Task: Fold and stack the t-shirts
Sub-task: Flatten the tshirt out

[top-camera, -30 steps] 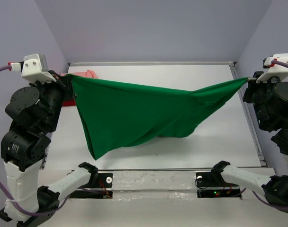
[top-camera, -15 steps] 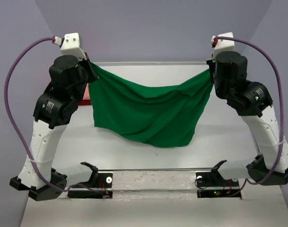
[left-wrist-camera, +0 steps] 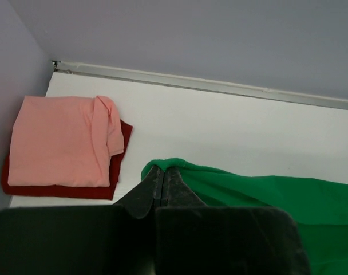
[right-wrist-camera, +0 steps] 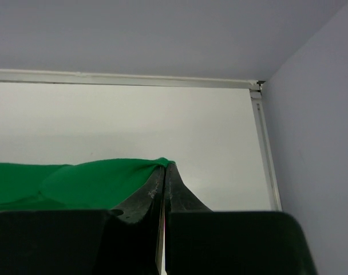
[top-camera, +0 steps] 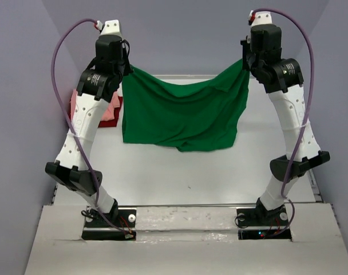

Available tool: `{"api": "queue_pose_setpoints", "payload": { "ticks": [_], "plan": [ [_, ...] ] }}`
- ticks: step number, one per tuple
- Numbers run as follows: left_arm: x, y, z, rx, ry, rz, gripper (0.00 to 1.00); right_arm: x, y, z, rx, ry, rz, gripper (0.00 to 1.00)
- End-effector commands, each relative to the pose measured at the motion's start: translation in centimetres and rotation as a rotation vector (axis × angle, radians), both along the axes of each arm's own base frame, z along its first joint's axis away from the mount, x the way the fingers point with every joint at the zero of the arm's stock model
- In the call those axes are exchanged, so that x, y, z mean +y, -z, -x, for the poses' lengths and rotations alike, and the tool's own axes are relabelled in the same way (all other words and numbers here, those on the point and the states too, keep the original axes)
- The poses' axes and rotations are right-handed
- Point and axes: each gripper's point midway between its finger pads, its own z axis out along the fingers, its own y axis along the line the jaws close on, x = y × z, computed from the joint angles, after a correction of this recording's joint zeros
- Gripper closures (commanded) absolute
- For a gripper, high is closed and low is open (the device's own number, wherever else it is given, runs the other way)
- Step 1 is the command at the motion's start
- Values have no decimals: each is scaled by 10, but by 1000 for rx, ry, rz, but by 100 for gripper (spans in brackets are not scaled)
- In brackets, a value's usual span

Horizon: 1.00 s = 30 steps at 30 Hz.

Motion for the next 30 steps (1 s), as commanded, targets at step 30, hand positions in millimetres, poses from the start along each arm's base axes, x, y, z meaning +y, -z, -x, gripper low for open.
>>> {"api": "queue_pose_setpoints", "payload": {
  "ticks": [30],
  "plan": [
    [-48, -241, 137, -623, 199, 217, 100, -2, -215, 139, -657, -360, -115, 100]
  ]
}}
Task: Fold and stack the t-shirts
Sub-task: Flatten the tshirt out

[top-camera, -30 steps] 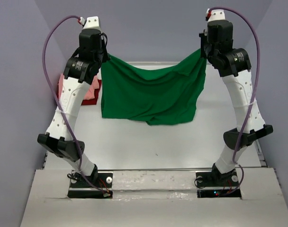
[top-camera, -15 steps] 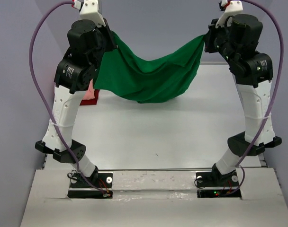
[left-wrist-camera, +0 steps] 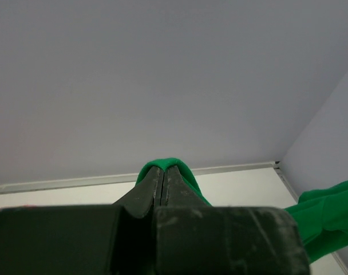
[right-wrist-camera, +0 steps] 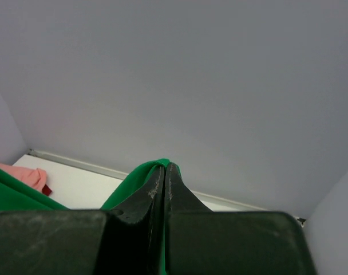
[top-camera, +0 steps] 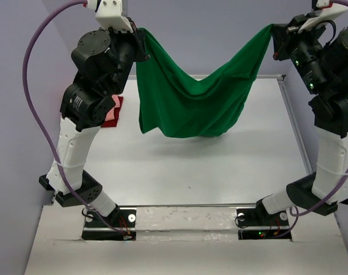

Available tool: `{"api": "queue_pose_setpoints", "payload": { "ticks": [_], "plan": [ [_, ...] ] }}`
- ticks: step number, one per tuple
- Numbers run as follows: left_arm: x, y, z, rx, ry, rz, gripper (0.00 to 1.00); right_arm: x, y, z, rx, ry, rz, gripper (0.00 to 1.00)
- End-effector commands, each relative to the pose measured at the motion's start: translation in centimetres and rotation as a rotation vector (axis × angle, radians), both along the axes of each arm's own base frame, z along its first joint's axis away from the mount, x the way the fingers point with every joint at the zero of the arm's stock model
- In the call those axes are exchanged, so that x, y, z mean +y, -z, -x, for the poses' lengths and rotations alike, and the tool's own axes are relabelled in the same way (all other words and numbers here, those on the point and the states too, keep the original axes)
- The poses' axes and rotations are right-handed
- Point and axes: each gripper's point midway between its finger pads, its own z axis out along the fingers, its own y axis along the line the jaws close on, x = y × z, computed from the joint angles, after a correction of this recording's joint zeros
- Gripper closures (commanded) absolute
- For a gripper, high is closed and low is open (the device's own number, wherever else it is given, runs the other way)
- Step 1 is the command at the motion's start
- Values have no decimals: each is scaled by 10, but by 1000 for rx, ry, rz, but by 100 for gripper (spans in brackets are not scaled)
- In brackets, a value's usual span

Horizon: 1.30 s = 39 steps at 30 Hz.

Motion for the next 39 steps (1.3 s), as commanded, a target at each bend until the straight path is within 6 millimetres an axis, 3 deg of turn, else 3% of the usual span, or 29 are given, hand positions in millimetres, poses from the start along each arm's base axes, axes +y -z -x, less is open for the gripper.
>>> {"api": "queue_pose_setpoints", "payload": {
  "ticks": [1, 3, 4, 7, 8, 9, 10, 11, 12, 14, 17, 23, 25, 27, 30, 31, 32, 33, 35, 36, 38, 39],
  "plan": [
    [41, -57, 52, -143, -50, 122, 100, -37, -31, 42, -125, 108, -2, 100],
    [35, -45, 57, -114, -41, 112, 100, -44, -23, 51, -110, 134, 5, 100],
    [34, -42, 67, -103, -28, 117, 100, -52, -28, 70, -132, 143, -3, 100],
    [37, -34, 88, -71, -30, 132, 100, -64, -18, 92, -114, 175, -5, 100],
    [37, -32, 94, -62, -26, 139, 100, -68, -14, 95, -104, 191, -6, 100],
    [51, -32, 103, -57, -52, 166, 100, -69, -2, 92, -73, 210, 14, 100],
    [47, -29, 112, -44, -23, 172, 100, -72, 2, 95, -68, 221, 21, 100],
    [44, -20, 114, -24, -22, 158, 100, -77, 5, 100, -67, 235, 22, 100],
    [59, -18, 120, -11, -61, 181, 100, -87, 7, 108, -67, 266, 20, 100],
    [62, -6, 127, 24, -76, 176, 100, -101, 5, 125, -87, 293, 1, 100],
    [60, 13, 130, 66, -94, 127, 100, -108, 7, 134, -92, 305, -2, 100],
    [67, 54, 130, 123, -170, 62, 100, -111, 46, 111, 7, 414, 104, 100],
    [79, 58, 131, 131, -190, 99, 100, -99, 64, 92, 58, 418, 148, 100],
    [77, 69, 126, 135, -184, 74, 100, -92, 70, 80, 86, 420, 148, 100],
    [85, 92, 98, 167, -263, 9, 100, -68, 88, 45, 151, 413, 205, 100],
    [71, 102, 85, 194, -203, -17, 100, -63, 85, 38, 152, 412, 196, 100],
    [89, 111, 67, 213, -284, -21, 100, -56, 89, 28, 171, 409, 206, 100],
    [76, 133, 50, 256, -243, -67, 100, -42, 102, 6, 210, 400, 237, 100],
    [77, 152, 22, 288, -240, -80, 100, -36, 105, -14, 231, 404, 238, 100],
    [85, 173, -6, 341, -250, -70, 100, -28, 123, -41, 283, 373, 233, 100],
    [95, 195, -34, 397, -251, -63, 100, -27, 141, -65, 343, 355, 225, 100],
    [103, 218, -61, 456, -273, -74, 100, -26, 167, -91, 411, 350, 228, 100]
  ]
}}
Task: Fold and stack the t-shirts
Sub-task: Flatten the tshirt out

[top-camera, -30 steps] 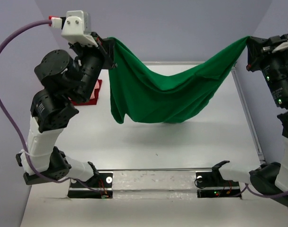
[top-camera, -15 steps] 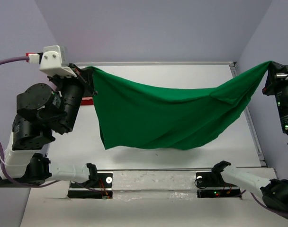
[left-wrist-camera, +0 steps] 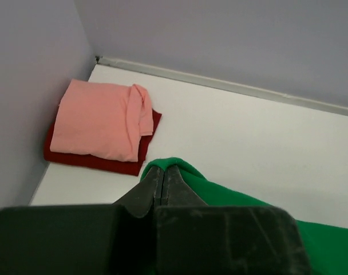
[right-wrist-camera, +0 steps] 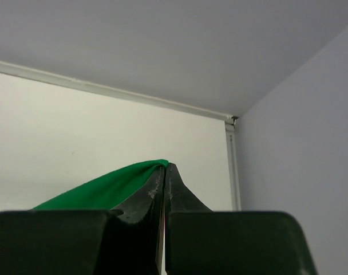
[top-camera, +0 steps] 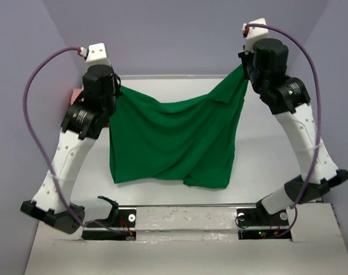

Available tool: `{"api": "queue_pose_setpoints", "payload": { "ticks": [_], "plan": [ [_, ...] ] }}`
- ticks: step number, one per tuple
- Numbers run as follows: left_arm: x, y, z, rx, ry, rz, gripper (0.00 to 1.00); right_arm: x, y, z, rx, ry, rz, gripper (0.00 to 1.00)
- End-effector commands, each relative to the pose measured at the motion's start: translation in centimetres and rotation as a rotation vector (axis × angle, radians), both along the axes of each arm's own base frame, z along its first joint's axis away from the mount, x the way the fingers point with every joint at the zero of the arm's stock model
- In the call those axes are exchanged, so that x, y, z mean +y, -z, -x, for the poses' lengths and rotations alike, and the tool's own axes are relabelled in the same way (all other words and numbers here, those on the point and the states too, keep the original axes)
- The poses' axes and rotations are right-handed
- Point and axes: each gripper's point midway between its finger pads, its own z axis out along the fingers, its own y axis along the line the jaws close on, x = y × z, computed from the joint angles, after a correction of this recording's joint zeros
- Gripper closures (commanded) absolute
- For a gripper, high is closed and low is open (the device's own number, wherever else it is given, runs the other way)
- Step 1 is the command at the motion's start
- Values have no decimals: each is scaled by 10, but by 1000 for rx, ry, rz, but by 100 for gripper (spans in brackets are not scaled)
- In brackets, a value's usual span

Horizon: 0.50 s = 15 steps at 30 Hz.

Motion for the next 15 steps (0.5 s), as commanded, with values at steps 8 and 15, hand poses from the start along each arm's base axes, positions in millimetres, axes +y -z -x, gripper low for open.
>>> {"api": "queue_pose_setpoints", "payload": {
  "ticks": [8, 15],
  "plan": [
    [6, 113, -182, 243, 31, 58, 100, -26, 97, -140, 247, -40, -276, 100],
    [12, 128, -242, 228, 35, 61, 100, -29, 169, -187, 400, -122, -387, 100]
  ]
}}
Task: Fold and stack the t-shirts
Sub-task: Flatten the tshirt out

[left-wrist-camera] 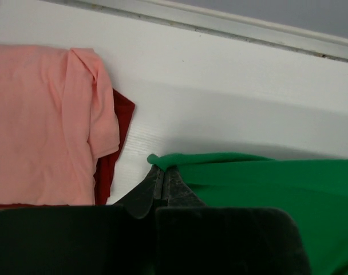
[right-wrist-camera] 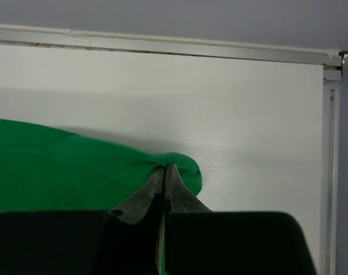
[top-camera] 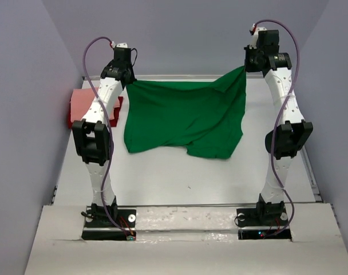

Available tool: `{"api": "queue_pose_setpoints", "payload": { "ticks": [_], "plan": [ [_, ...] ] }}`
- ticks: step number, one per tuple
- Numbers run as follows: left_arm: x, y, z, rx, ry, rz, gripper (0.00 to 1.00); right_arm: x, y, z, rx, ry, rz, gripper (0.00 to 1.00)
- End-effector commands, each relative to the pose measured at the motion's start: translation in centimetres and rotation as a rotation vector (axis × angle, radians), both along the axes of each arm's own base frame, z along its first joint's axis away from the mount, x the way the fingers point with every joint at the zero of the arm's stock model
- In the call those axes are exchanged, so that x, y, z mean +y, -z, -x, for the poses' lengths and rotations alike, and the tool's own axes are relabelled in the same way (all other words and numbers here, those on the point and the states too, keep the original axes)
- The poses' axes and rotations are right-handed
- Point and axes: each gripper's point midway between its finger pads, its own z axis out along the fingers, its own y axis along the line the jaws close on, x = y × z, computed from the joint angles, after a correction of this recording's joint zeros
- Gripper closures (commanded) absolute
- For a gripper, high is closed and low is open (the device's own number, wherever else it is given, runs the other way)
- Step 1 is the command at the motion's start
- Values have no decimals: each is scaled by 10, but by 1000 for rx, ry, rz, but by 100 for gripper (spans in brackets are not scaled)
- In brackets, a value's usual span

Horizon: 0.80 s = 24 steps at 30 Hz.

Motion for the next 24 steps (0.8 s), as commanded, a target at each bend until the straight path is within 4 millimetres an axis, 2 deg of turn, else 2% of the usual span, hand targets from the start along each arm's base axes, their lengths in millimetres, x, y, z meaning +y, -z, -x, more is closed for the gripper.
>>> {"api": "queue_pose_setpoints", "payload": {
  "ticks": [1, 2, 4, 5, 6, 7, 8, 9, 12, 13, 14, 15, 16, 17, 18, 20, 21, 22, 23, 24],
  "plan": [
    [7, -53, -31, -151, 11, 19, 100, 17, -1, -12, -6, -94, -128, 100],
    [13, -50, -36, -150, 7, 18, 100, 10, 4, -16, 1, -83, -129, 100],
    [15, -40, -51, -144, 19, 35, 100, 1, 27, -25, 41, -70, -146, 100],
    [18, -45, -56, -159, 17, 39, 100, -4, 29, -28, 43, -41, -171, 100],
    [21, -40, -60, -151, 10, 41, 100, -11, 35, -31, 51, -34, -176, 100],
    [21, -24, -65, -123, 11, 48, 100, -13, 43, -34, 63, -39, -195, 100],
    [21, -24, -69, -131, 11, 52, 100, -13, 45, -36, 64, -30, -201, 100],
    [18, -17, -73, -128, 22, 57, 100, -24, 49, -39, 65, -15, -211, 100],
    [17, -10, -82, -131, 26, 64, 100, -27, 57, -47, 68, -15, -253, 100],
    [16, 4, -85, -106, 35, 70, 100, -31, 63, -49, 76, -13, -269, 100],
    [17, -1, -89, -115, 40, 74, 99, -33, 64, -51, 74, 0, -267, 90],
    [17, 9, -90, -95, 37, 75, 99, -35, 66, -52, 75, 9, -263, 74],
    [18, 15, -92, -90, 32, 71, 97, -34, 66, -52, 79, -12, -291, 25],
    [18, 26, -90, -69, 31, 75, 82, -35, 70, -53, 86, -5, -291, 5],
    [18, 21, -88, -83, 31, 77, 74, -34, 70, -53, 88, -6, -294, 1],
    [19, 13, -90, -125, 21, 85, 69, -37, 67, -53, 83, -12, -310, 0],
    [20, 17, -88, -121, 17, 91, 52, -38, 62, -52, 73, -9, -306, 0],
    [18, 7, -88, -144, 29, 98, 36, -35, 59, -51, 70, -20, -314, 0],
    [20, -4, -90, -164, 29, 95, 8, -35, 56, -50, 64, -21, -316, 0],
    [23, -7, -90, -164, 17, 80, 2, -36, 49, -48, 52, -19, -313, 0]
  ]
}}
